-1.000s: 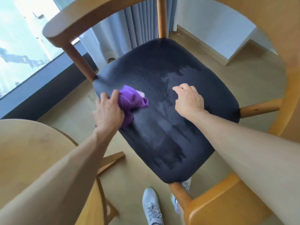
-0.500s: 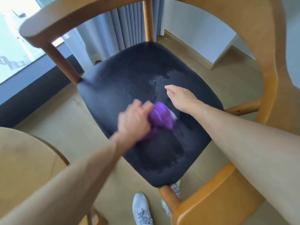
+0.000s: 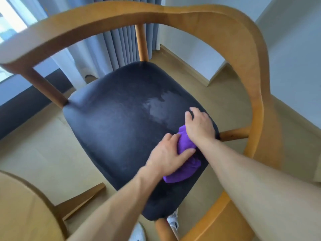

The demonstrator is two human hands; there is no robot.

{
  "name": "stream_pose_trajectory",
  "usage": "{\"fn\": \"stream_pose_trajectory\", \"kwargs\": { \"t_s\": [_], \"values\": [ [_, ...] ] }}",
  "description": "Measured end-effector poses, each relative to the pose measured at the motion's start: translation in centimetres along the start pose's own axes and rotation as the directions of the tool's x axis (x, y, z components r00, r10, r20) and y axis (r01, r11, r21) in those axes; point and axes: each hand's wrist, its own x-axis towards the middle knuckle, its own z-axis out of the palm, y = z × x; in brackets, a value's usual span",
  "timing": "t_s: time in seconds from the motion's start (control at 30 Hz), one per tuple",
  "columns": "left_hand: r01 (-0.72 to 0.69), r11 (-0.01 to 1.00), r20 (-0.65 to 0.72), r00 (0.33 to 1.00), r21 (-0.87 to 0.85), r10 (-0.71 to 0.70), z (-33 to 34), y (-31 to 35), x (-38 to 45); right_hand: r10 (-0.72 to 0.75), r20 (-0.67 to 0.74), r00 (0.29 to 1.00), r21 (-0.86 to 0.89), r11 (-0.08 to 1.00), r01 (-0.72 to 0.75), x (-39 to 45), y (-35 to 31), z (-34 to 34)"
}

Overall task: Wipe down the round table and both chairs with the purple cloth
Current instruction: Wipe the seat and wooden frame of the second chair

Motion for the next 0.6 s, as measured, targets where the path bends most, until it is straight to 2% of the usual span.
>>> {"fn": "stream_pose_trajectory", "kwargs": {
  "t_s": [0.07, 0.13, 0.2, 0.33, 0.43, 0.53, 0.6],
  "values": [
    [-0.056, 0.998, -0.163, 0.986, -0.041, 0.048, -4.1, -3.2, 0.4, 0.06, -0.117, 0.991, -0.165, 0.983, -0.079, -2.7, -0.4, 0.8],
    [-0.006, 0.997, -0.316, 0.948, 0.076, 0.03, -7.4, -6.1, 1.8, 0.054, -0.057, 0.997, -0.23, 0.971, -0.066, -5.5, -0.8, 2.7],
    [0.086, 0.959, -0.328, 0.945, 0.272, 0.008, -9.1, -7.9, 3.4, 0.036, 0.022, 0.999, -0.244, 0.969, -0.03, -7.6, -1.1, 5.2],
    [0.109, 0.83, -0.242, 0.97, 0.547, 0.032, -9.1, -10.1, 5.5, -0.031, 0.038, 0.999, -0.264, 0.964, 0.04, -6.9, -1.7, 6.8],
    [0.085, 0.812, -0.243, 0.967, 0.578, 0.072, -8.1, -11.8, 4.6, -0.286, 0.009, 0.958, -0.227, 0.933, 0.281, -5.6, -1.7, 7.1],
    [0.04, 0.829, -0.28, 0.949, 0.559, 0.143, -8.0, -12.9, 4.6, -0.605, -0.049, 0.795, -0.115, 0.794, 0.597, -2.3, -4.2, 6.6],
    [0.035, 0.827, -0.282, 0.948, 0.562, 0.151, -8.1, -13.2, 5.0, -0.688, -0.005, 0.725, -0.133, 0.719, 0.682, 0.2, -5.9, 6.3]
  ]
}}
